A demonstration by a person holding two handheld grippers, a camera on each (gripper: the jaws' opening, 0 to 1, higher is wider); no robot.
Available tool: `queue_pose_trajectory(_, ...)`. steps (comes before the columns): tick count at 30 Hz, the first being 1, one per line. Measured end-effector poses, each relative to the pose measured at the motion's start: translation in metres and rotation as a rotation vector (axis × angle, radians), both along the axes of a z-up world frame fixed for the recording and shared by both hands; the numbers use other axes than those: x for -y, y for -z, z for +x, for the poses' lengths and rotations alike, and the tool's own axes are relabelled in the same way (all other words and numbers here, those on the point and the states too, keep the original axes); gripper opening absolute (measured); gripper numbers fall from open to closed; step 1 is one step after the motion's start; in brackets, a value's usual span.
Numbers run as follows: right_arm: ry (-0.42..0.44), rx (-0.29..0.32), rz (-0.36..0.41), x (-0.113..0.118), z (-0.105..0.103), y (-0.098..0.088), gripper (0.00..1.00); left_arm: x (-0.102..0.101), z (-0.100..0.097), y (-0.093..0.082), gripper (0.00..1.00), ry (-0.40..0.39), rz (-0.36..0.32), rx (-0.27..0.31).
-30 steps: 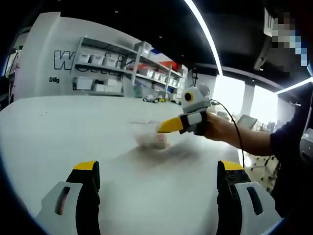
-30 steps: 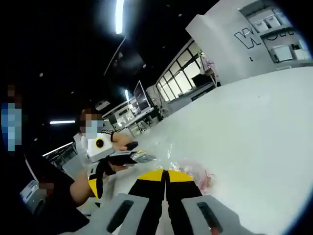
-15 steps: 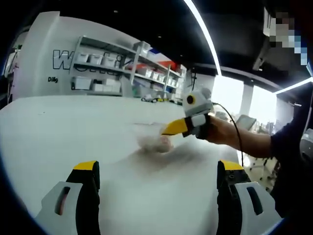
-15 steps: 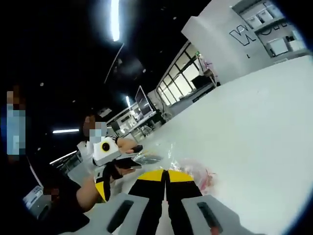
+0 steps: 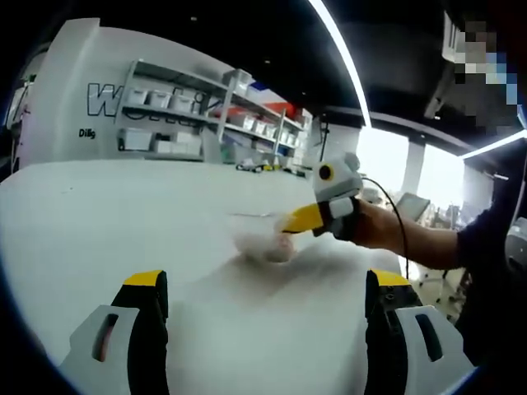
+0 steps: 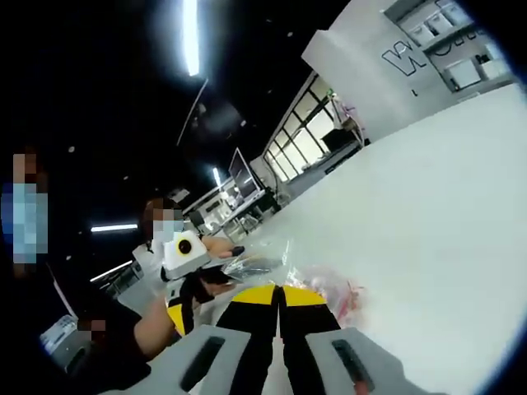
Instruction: Open the resealable bag by pulling the two sides of the seal apart until the entire bag opening is separated and visibly accessible.
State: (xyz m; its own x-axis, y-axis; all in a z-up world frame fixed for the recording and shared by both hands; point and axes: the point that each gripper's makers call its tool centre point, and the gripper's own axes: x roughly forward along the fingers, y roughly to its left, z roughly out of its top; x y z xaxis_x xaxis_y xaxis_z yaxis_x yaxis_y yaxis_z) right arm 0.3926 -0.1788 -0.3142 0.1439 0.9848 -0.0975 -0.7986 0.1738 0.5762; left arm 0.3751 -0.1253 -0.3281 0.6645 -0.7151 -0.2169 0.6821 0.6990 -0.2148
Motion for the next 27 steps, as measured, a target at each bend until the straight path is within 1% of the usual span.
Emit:
queue_pose_trajectory(11,-0.002,-0.009,0.02,-0.0005,0.0001,-0.0037,0.0,0.0037,0.0019,0.0019,0.98,0.005,0.001,-0.001)
queue_pose_trajectory(15,-0.004,-0.014,0.022,-0.0003,0.0004,-0.0028,0.0,0.0037,0.0018,0.0005,0.93,0.005,-0.004,0.004)
queue_pose_trajectory(20,-0.004,-0.023,0.028,-0.0008,0.0034,-0.0025,0.0,0.0038,0.0023,-0.0011,0.91,0.003,-0.004,0.011)
queue_pose_trajectory(27,-0.007,-0.032,0.035,-0.0022,0.0019,-0.002,0.0,0.0066,0.003,-0.001,0.9,0.007,-0.003,0.013)
